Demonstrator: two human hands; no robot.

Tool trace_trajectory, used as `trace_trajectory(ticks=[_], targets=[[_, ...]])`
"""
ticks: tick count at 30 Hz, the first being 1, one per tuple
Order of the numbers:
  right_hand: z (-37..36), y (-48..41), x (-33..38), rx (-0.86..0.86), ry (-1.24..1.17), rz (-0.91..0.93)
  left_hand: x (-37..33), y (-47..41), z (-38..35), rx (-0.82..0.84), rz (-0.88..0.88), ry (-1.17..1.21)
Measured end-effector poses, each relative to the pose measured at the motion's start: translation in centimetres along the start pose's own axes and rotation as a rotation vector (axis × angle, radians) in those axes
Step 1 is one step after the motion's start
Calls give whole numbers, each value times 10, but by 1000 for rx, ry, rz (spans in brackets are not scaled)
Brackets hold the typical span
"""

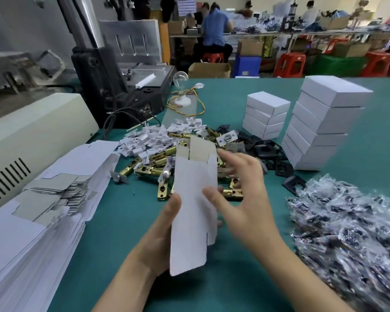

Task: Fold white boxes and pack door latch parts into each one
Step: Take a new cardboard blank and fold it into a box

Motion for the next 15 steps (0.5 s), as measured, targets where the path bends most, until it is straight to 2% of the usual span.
trace_trajectory(ticks=[2,5,9,12,14,15], targets=[[-6,1,11,48,64,74,-5,1,0,-16,-41,-111],[-9,1,15,78,42,54,-15,-2,-5,-21,-83,-287],[5,-4,15,4,-16,30,-31,-12,-5,-64,-157,-477],[10,-7,4,-10,-21,-29,-19,-6,-1,-17,-119,-312],[9,-8,-8,7,-55,-102,-16,-5,10,-80,-122,-238],[7,-8,-16,21,-150,-163,-15,-6,14,-121,-123,-205]])
Point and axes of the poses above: each hand's wrist, its own y-axis away from the middle knuckle, its own z-axis out of the back of the hand, x = y × z, the point moved 10 cm from there along -y, towards the middle knuckle, and after that the axes turned 1 degree about x, right-handed, at the moved point
